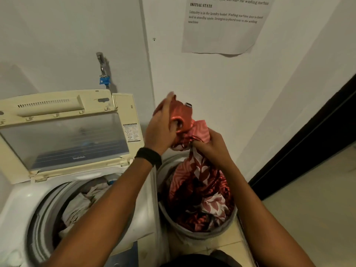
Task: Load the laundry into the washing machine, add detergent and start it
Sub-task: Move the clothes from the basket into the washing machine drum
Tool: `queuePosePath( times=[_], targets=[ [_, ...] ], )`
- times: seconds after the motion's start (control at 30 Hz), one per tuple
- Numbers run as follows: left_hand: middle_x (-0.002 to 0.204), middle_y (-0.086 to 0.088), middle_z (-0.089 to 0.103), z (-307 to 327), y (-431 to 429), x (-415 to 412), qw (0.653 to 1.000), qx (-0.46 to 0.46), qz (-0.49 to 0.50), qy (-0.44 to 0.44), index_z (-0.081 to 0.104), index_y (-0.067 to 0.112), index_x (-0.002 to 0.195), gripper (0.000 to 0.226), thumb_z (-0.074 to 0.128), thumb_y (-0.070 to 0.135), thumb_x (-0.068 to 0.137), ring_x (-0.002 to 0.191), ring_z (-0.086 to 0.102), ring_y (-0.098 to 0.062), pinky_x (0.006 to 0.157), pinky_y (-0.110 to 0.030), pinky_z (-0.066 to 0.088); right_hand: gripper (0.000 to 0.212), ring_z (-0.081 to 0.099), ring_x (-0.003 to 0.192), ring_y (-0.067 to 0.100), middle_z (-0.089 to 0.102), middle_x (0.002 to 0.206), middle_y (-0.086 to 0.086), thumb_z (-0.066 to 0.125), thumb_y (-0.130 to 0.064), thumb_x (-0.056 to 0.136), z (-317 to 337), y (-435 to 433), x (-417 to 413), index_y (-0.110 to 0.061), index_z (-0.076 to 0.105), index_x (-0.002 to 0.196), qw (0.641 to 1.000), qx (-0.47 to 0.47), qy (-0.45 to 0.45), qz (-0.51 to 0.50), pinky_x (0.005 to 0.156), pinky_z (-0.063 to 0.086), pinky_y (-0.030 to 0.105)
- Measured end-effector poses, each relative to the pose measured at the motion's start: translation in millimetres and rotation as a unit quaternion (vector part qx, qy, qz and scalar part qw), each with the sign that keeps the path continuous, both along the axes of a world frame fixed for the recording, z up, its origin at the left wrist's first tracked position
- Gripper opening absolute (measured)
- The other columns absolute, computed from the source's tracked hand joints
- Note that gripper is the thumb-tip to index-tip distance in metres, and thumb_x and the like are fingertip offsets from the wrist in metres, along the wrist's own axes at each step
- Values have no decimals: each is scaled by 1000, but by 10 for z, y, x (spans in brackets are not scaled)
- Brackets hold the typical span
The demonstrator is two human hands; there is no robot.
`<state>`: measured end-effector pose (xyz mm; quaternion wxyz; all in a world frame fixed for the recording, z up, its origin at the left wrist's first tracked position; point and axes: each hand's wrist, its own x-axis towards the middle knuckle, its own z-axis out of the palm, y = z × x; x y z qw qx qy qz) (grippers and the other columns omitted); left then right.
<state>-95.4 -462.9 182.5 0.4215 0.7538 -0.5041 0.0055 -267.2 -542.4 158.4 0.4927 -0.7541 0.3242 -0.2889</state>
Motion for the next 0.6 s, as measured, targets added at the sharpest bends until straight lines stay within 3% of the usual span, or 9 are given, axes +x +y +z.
queuePosePath(
  times=[0.07, 0.13, 0.17, 0.23, 0.3, 0.37, 0.47, 0.53, 0.6],
  targets=[
    [132, -21, 57, -57, -2, -105, 995, 31, -91, 8, 4, 38, 164, 81, 53, 20, 101, 105, 65, -31, 95, -45, 58, 11, 64, 68, 0, 71, 82, -8, 72, -14, 88, 65, -19, 100, -20, 65, 94, 999, -39, 8, 16, 63, 47, 10],
    [142, -19, 43, -78, 52, -89, 975, 83, -196, 67, -2, 46, 162, 91, 56, 27, 94, 118, 55, -30, 102, -46, 54, 13, 68, 73, 3, 73, 89, -2, 70, -10, 90, 112, -79, 102, -15, 66, 101, 999, -14, 14, 49, 68, 51, 12],
    [147, -17, 36, -106, 95, -60, 965, 116, -225, 61, -3, 48, 161, 98, 62, 33, 89, 127, 48, -32, 109, -45, 50, 17, 71, 78, 8, 74, 93, 2, 69, -8, 90, 149, -97, 82, -13, 67, 106, 997, 6, 23, 78, 71, 55, 18],
    [146, -17, 30, -187, 169, -33, 964, 151, -215, -30, 1, 46, 162, 111, 74, 39, 79, 134, 36, -37, 114, -46, 41, 25, 73, 88, 20, 75, 100, 7, 70, -7, 88, 180, -124, 69, -12, 66, 112, 986, 32, 68, 148, 81, 61, 31],
    [134, -17, 37, -312, 193, -43, 972, 124, -152, -130, 17, 42, 162, 103, 77, 41, 78, 126, 39, -38, 105, -47, 48, 27, 72, 94, 27, 73, 103, 13, 71, -5, 87, 144, -95, 101, -8, 66, 113, 975, 51, 97, 194, 88, 61, 39],
    [125, -16, 44, -368, 181, -31, 974, 102, -110, -168, 36, 39, 157, 81, 74, 40, 86, 118, 46, -35, 90, -44, 55, 27, 72, 94, 29, 73, 103, 15, 75, -7, 86, 101, -80, 127, -7, 68, 112, 973, 55, 100, 199, 91, 60, 45],
    [124, -14, 54, -371, 165, 40, 983, 82, -87, -142, 57, 32, 145, 62, 74, 21, 87, 112, 56, -34, 85, -41, 57, 46, 72, 98, 17, 72, 108, 1, 85, -24, 79, 13, -34, 102, -20, 64, 120, 979, 43, 92, 178, 90, 61, 41],
    [116, -9, 58, -320, 141, 83, 990, 54, -78, -99, 59, 35, 142, 63, 72, 14, 84, 99, 61, -29, 78, -38, 57, 77, 68, 108, 10, 64, 122, -5, 93, -30, 72, -162, 32, 89, -25, 48, 133, 983, 69, 78, 151, 90, 60, 31],
    [110, -4, 63, -207, 107, 120, 998, 16, -66, -11, 56, 39, 144, 66, 68, 14, 84, 89, 63, -21, 74, -34, 57, 102, 62, 122, 9, 57, 135, -9, 98, -44, 62, -489, 113, 92, -33, 37, 142, 980, 80, 114, 142, 98, 56, 34]
  ],
)
